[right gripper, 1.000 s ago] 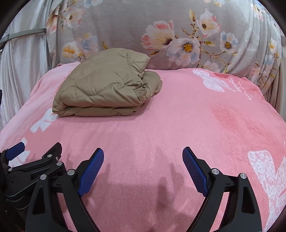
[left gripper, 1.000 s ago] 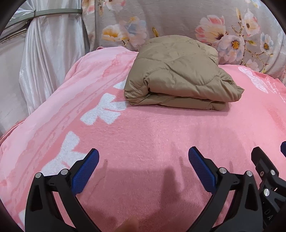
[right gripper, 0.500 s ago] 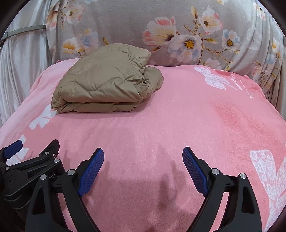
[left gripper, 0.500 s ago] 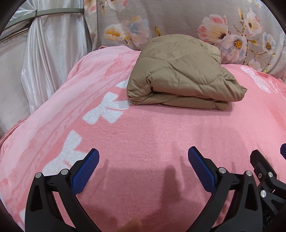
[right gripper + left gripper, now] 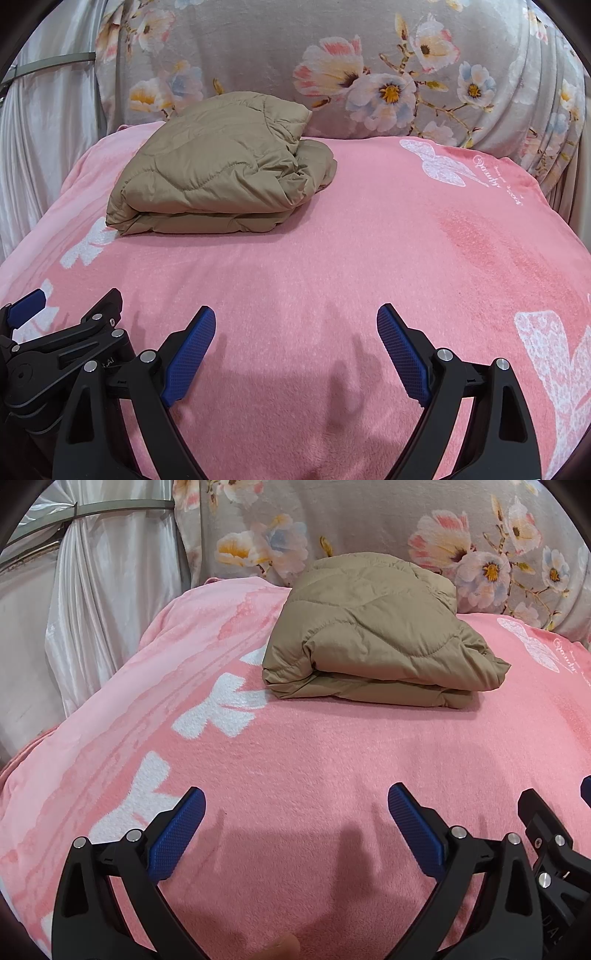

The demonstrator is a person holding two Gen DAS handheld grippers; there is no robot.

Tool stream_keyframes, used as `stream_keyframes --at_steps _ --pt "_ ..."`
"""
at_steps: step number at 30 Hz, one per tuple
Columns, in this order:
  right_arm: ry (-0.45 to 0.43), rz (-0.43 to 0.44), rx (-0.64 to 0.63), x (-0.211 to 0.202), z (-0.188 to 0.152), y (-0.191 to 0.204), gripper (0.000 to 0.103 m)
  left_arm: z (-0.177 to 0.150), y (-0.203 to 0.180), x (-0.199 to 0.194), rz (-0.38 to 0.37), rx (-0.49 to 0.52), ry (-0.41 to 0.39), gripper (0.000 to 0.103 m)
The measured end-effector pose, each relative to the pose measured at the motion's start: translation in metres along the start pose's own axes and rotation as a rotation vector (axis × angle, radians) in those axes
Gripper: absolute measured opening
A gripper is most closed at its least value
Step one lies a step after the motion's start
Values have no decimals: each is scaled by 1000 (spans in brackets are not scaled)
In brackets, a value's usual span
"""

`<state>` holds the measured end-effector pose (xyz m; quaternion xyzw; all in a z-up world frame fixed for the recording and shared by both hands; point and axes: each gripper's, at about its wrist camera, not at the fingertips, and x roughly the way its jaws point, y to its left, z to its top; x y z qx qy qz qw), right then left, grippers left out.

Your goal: Fold large clothes

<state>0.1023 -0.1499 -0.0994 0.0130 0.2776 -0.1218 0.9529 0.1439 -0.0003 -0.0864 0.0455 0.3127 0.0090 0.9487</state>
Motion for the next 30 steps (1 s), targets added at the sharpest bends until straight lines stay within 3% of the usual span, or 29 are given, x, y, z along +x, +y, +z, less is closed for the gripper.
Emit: stream_keyframes --at_steps 30 --pt "-7 -5 0 -2 2 0 87 2 -1 -3 0 2 -7 94"
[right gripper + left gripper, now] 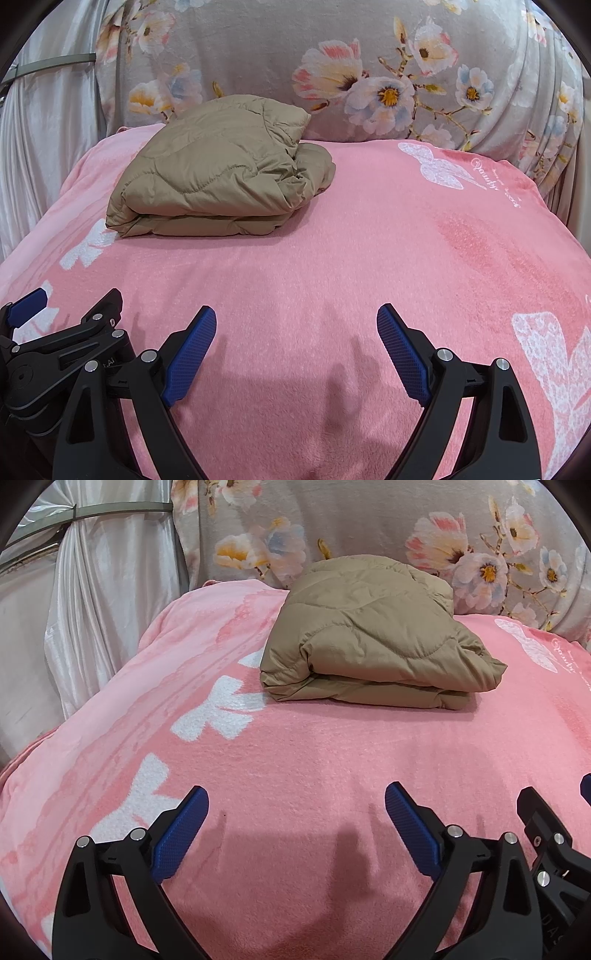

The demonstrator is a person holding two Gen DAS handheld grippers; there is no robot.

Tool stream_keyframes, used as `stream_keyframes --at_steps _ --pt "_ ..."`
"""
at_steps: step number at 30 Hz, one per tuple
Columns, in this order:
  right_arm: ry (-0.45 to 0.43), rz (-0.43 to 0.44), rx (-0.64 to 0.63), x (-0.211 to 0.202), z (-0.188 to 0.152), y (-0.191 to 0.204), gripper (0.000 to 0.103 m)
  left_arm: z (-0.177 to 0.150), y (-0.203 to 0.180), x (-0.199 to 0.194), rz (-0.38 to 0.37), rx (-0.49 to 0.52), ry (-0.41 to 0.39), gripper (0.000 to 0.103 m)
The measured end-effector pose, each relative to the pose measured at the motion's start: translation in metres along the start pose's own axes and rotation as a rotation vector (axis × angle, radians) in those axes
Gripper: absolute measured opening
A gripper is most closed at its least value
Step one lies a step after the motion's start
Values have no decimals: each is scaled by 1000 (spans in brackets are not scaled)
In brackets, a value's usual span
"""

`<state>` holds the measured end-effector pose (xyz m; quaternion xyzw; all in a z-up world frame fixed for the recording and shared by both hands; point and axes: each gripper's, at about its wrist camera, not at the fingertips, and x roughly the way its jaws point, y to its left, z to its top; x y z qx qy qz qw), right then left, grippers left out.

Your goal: Fold large clothes

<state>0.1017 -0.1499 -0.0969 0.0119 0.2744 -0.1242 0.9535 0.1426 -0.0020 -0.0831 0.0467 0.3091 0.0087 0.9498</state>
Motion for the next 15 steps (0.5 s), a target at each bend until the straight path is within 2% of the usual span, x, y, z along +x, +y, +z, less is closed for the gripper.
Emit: stream_keyframes --at_steps 15 --pt "-9 -7 -4 -2 3 -2 87 0 -1 0 -5 7 -7 90"
